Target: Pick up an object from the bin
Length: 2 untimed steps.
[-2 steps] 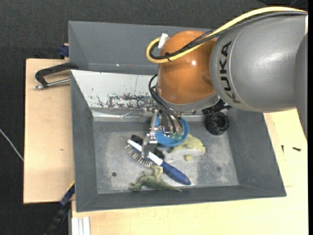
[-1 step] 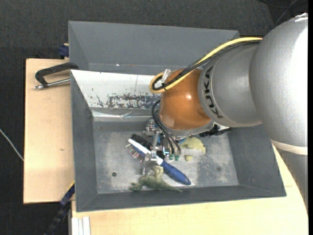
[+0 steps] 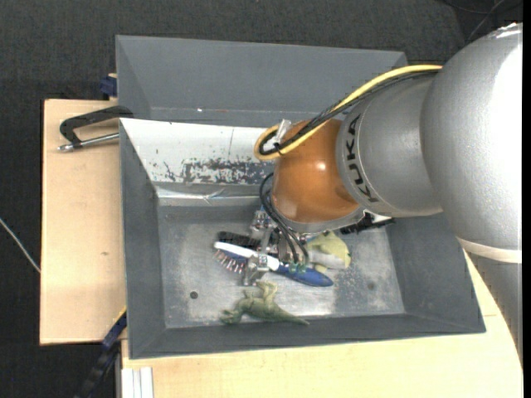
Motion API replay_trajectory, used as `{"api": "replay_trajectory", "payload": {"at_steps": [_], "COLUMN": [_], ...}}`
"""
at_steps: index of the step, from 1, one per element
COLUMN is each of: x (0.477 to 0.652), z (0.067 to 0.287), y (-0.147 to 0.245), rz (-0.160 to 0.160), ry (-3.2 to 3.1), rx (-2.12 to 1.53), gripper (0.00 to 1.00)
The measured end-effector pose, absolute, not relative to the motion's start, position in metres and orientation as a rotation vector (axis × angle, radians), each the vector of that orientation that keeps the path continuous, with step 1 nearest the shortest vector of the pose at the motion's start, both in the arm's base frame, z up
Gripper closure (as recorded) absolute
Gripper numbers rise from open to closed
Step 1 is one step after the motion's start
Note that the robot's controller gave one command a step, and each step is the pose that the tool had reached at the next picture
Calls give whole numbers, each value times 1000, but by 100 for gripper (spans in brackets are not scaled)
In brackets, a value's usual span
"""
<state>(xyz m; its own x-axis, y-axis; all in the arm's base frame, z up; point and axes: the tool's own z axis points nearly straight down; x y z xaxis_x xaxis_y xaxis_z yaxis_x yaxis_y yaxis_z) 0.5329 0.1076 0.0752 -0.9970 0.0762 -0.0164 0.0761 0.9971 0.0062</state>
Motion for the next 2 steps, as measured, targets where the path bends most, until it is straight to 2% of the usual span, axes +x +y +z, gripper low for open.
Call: {"api": "replay_trajectory", "payload": {"at_steps": [1, 2], "x": [510, 508], "z": [178, 301], "y": [46, 40], "rz": [-1, 1], "ry": [3125, 3117], "rx": [-224, -257], "gripper": [100, 100]}}
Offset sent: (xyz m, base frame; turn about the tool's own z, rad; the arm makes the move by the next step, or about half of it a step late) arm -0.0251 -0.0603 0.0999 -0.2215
